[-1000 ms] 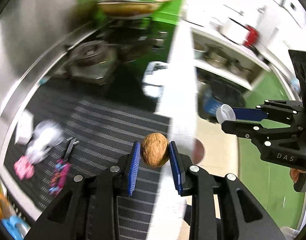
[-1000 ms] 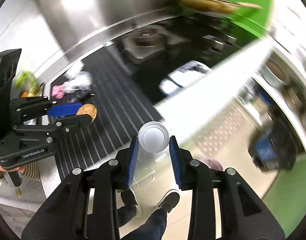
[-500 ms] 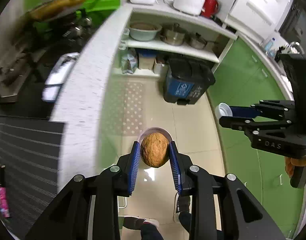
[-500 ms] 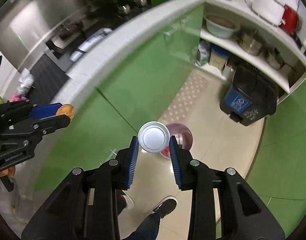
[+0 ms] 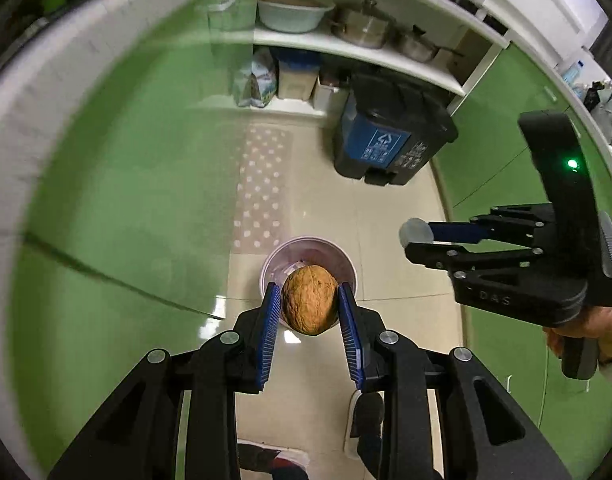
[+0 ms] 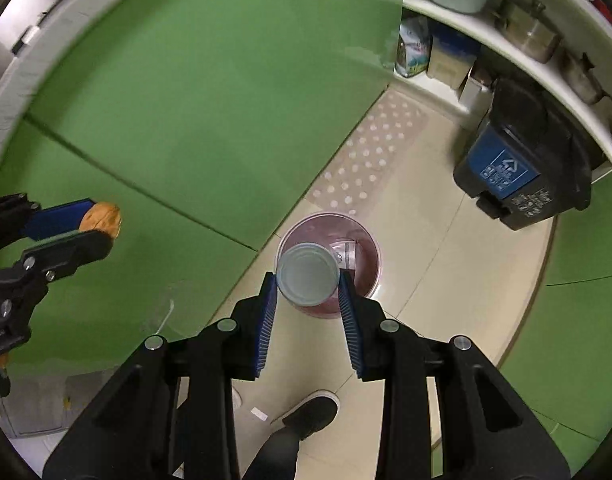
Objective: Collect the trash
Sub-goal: 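Carry the cap and walnut to the pink wastebasket and open both grippers, then swing both tools back toward the mat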
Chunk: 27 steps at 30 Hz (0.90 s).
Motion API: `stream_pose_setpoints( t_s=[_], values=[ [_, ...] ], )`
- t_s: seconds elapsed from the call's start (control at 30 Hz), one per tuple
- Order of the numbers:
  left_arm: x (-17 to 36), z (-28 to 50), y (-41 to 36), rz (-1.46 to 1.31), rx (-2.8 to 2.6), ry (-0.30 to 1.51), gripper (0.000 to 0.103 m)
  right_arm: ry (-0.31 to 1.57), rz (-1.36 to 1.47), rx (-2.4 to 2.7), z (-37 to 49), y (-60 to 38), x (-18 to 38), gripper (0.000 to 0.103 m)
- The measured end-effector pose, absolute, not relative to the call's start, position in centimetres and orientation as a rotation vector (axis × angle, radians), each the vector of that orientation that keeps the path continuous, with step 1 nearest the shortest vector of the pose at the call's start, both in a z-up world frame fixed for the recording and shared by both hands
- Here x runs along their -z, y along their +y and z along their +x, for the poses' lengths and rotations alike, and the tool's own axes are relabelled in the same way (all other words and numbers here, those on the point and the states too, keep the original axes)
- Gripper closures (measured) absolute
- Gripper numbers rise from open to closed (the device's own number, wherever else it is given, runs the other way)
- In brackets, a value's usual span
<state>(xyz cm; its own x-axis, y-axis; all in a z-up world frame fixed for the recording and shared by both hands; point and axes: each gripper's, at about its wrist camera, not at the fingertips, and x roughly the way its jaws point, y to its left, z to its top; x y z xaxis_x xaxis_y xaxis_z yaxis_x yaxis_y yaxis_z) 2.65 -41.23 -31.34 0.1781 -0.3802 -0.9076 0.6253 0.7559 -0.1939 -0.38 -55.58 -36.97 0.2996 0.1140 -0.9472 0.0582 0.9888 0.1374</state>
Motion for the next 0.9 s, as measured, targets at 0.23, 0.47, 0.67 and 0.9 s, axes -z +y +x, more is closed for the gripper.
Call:
stream_pose_setpoints(
  t_s=[0.23,0.47,0.67,0.9],
  values=[
    [35.6,4.2,-42.3,0.249,0.711,1.221,0.073,1.287,0.172,-0.063,1.9,-56.8,42.6,0.071],
    [37.1,5.0,-43.3,0.271,0.715,1.231,0.073,1.281,0.179,-0.027,2.5,-58.2,44.7,0.017],
    [37.8,5.1,-44.5,0.286,0.741,1.238,0.073,1.286,0.206,0.055,1.1,-60.1,43.8,0.007],
    [38.4,5.2,-46.6,0.304,0.775,1.245,0.073,1.266,0.206,0.139,-0.8,-62.0,41.6,0.006]
  ],
)
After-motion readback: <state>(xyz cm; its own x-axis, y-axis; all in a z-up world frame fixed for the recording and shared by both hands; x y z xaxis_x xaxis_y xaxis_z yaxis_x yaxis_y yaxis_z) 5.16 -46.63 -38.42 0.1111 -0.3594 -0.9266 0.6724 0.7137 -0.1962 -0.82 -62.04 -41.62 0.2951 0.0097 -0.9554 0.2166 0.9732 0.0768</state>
